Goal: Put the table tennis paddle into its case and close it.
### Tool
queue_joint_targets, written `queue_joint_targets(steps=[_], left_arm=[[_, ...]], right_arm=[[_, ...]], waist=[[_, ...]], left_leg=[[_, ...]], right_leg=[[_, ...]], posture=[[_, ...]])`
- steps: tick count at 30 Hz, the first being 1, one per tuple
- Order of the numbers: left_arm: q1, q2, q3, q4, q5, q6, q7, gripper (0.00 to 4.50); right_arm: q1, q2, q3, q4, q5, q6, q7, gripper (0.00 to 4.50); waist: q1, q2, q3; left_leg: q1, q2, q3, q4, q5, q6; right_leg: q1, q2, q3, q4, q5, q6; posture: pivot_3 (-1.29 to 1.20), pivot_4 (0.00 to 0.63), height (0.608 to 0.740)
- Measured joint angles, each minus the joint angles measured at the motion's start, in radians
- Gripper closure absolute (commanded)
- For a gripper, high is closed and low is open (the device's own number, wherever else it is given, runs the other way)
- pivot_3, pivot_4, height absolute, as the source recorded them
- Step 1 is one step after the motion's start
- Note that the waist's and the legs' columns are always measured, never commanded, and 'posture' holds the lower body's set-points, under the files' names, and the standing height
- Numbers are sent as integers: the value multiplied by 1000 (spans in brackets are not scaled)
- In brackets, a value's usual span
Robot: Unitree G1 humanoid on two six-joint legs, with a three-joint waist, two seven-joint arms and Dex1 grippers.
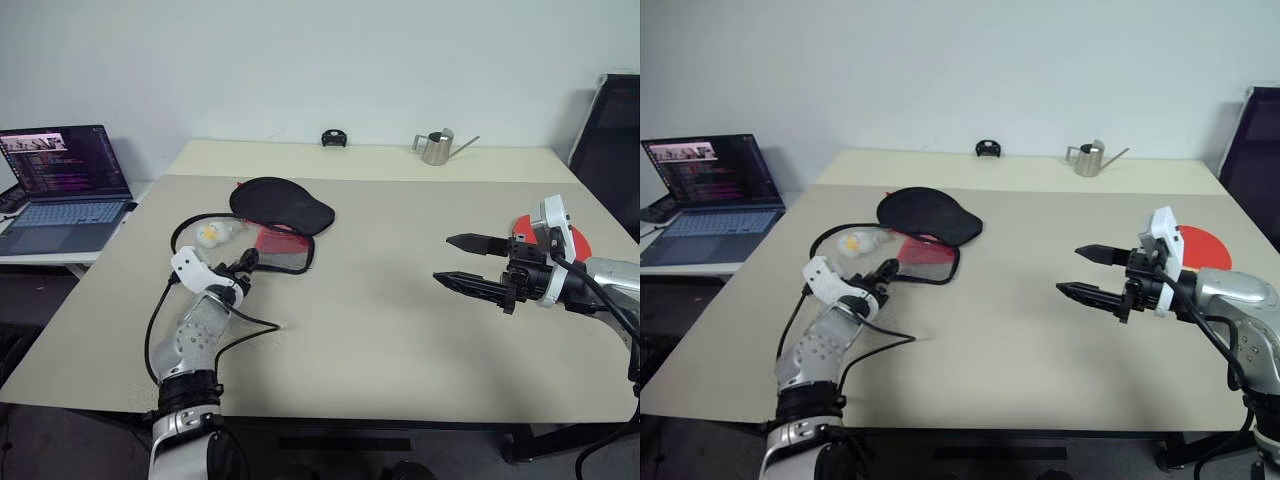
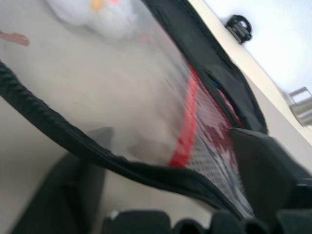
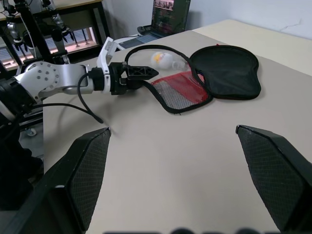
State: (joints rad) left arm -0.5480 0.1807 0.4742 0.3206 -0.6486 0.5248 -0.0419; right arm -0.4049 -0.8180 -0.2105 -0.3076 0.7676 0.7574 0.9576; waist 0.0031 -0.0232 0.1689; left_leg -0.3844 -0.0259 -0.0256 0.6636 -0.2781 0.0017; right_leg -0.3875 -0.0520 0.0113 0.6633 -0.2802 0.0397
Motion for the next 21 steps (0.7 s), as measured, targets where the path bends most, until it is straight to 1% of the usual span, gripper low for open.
queue_joint_targets(steps=[7,9,10,14,18,21], left_arm=[[-23,41,-7,52,4,4,-67,3641],[-31,61,-8,52,3,14,-86,4257],[-34,74,-10,52,3,21,-102,4494],[-36,123,-27,52,1,65,-160,4494],[-35,177,-56,33,-16,157,-251,4494],[-21,184,-86,-17,-31,226,-301,4494]], right_arm=[[6,0,-2,0,0,0,-6,0],[8,0,-3,-2,0,0,-8,0],[10,0,-3,-4,1,0,-13,0],[13,0,-5,-6,2,3,-24,0],[14,0,-5,-15,3,6,-26,0],[13,-1,-5,-18,3,9,-27,0]], waist=[[-1,-6,4],[-1,-7,4],[-2,-7,4],[-2,-7,4],[-2,-7,4],[-2,-7,4]], left_leg=[[-1,0,0,0,1,-1],[-1,0,0,0,1,-1],[-1,0,0,0,1,-2],[-1,0,0,0,0,-2],[-1,0,0,0,0,-2],[-1,0,-1,0,0,-2]], right_leg=[[-1,0,0,0,0,0],[-1,0,0,0,0,0],[-1,0,0,0,0,0],[-1,0,0,0,0,0],[-1,-1,0,0,0,0],[-1,-1,0,-1,0,0]], posture=[[0,150,740],[0,150,740],[0,150,740],[0,150,740],[0,150,740],[0,150,740]])
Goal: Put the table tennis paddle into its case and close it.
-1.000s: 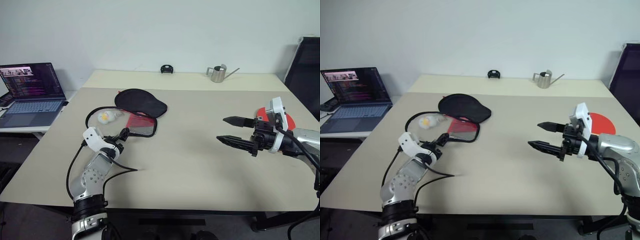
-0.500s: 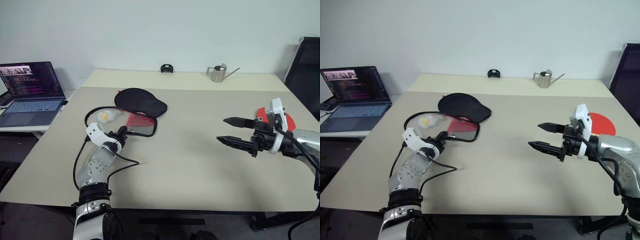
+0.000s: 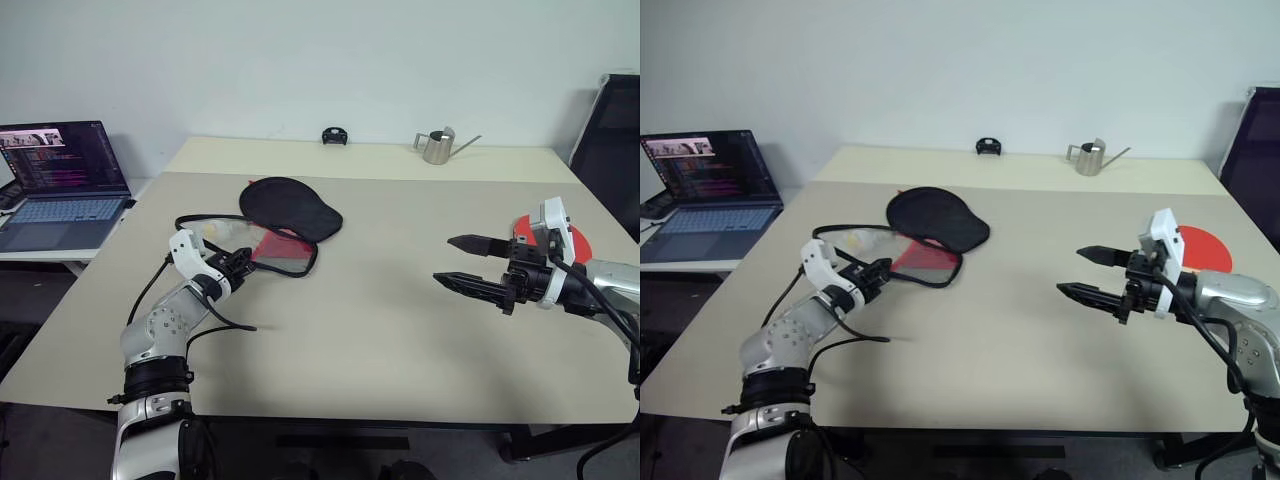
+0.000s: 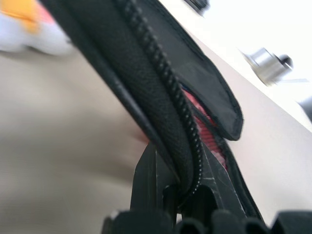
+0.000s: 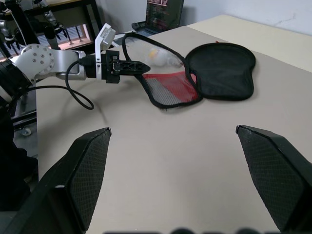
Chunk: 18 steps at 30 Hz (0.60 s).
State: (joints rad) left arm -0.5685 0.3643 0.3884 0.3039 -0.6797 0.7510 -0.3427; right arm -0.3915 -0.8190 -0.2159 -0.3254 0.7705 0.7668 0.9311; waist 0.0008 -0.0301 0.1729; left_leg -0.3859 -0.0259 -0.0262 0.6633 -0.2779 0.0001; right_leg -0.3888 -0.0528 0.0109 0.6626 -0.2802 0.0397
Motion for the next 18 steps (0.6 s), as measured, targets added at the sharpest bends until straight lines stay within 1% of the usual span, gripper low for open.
queue_joint_targets(steps=[9,18], left_arm=[[39,7,-87,-145,-80,205,-137,4494],[40,15,-144,-207,-146,320,-242,4494]], right_arm=[[1,-18,-17,-25,32,18,-1,0],[39,-36,-57,-53,53,32,-19,0]], waist=[[0,0,0],[0,0,0]], left_leg=[[0,0,0,0,0,0],[0,0,0,0,0,1]], right_leg=[[0,0,0,0,0,0],[0,0,0,0,0,0]], posture=[[0,150,740],[0,150,740]])
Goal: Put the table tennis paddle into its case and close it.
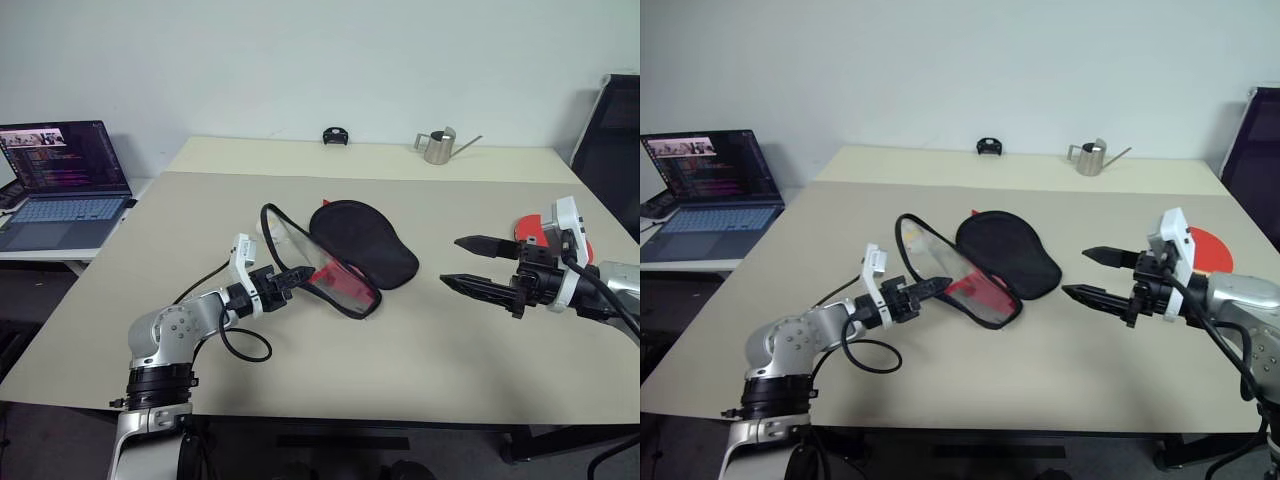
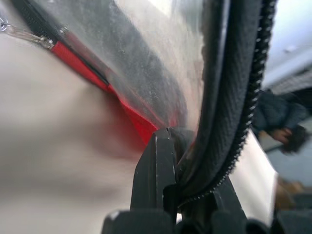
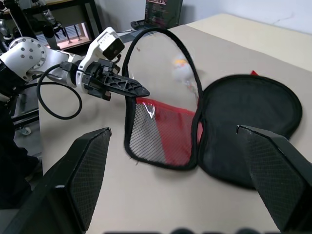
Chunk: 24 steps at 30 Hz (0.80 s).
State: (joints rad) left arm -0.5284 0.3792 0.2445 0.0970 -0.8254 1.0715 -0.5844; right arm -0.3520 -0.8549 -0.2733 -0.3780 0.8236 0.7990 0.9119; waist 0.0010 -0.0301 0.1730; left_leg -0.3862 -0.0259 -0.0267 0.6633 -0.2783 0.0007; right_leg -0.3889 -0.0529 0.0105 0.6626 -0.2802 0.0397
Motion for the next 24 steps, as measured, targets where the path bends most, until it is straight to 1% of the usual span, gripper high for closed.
queue_joint_targets(steps=[9,13,17,24], left_arm=[[0,1,-38,-61,-66,90,-73,4494],[-1,20,-47,-76,-74,104,-103,4494],[-7,66,-82,-73,-56,93,-138,4494],[-111,191,-114,90,47,-7,-255,4494]], right_arm=[[33,-9,-29,-23,25,15,-21,0],[34,-9,-31,-32,33,18,-27,0],[35,-10,-31,-36,34,19,-28,0],[35,-10,-27,-36,34,19,-26,0]], waist=[[0,0,0],[0,0,0],[0,0,0],[-1,0,0]], left_leg=[[0,0,0,0,0,0],[0,0,0,0,0,0],[0,0,0,0,0,0],[0,0,0,0,0,0]], right_leg=[[0,0,0,0,0,0],[0,0,0,0,0,0],[0,0,0,0,0,0],[0,0,0,0,0,0]], posture=[[0,150,740],[0,150,740],[0,150,740],[0,150,740]])
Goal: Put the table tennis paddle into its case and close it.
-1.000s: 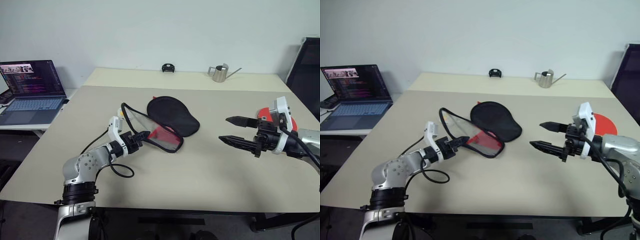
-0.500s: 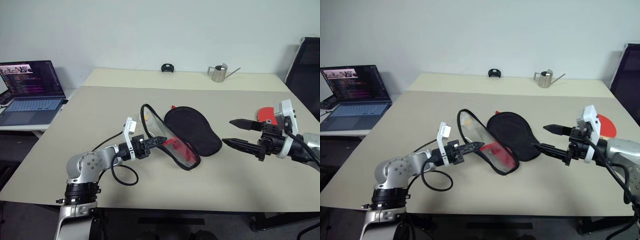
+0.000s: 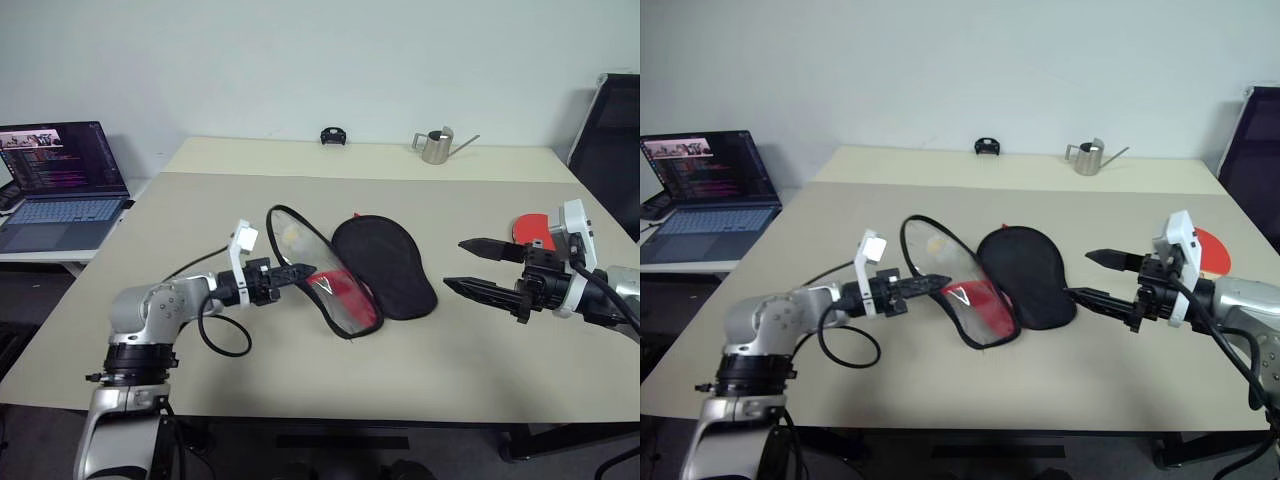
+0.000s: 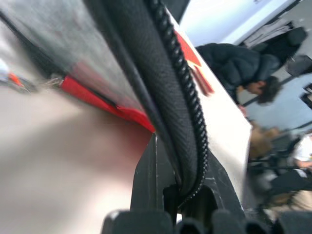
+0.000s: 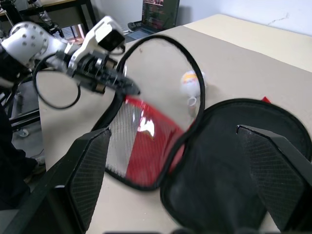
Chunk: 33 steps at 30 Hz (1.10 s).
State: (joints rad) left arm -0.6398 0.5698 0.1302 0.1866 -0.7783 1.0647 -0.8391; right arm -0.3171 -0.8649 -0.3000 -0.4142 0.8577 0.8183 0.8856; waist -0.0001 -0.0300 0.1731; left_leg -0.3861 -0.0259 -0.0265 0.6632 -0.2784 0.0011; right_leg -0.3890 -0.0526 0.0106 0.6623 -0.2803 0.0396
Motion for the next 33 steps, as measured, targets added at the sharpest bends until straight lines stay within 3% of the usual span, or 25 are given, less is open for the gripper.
queue_joint_targets(steps=[11,18,22,28,33], left_arm=[[-118,49,-102,299,208,-207,-183,4494],[-207,42,-124,520,346,-357,-198,4494],[-243,25,-124,593,393,-410,-200,3438],[-319,-3,-122,722,462,-498,-158,1276],[-320,5,-122,758,498,-509,-178,1276]], right_arm=[[-8,20,48,-2,0,0,-1,0],[-12,29,51,-3,0,-1,-2,0],[-12,32,51,-3,0,-2,-1,0],[-15,37,59,-3,-1,-2,-1,0],[-16,45,60,-3,0,-1,-12,0]], waist=[[0,0,0],[0,0,0],[0,0,0],[0,0,0],[-3,-1,0]], left_leg=[[-1,0,0,0,0,0],[-2,0,-1,0,0,1],[-8,0,-1,2,0,1],[-16,0,0,4,1,-1],[-16,0,1,3,0,0]], right_leg=[[0,0,0,0,0,0],[-1,0,-1,0,0,0],[-7,0,-2,1,0,0],[-16,0,-1,4,0,0],[-17,0,0,4,0,0]], posture=[[0,150,740],[0,150,740],[0,150,740],[0,150,740],[0,150,740]])
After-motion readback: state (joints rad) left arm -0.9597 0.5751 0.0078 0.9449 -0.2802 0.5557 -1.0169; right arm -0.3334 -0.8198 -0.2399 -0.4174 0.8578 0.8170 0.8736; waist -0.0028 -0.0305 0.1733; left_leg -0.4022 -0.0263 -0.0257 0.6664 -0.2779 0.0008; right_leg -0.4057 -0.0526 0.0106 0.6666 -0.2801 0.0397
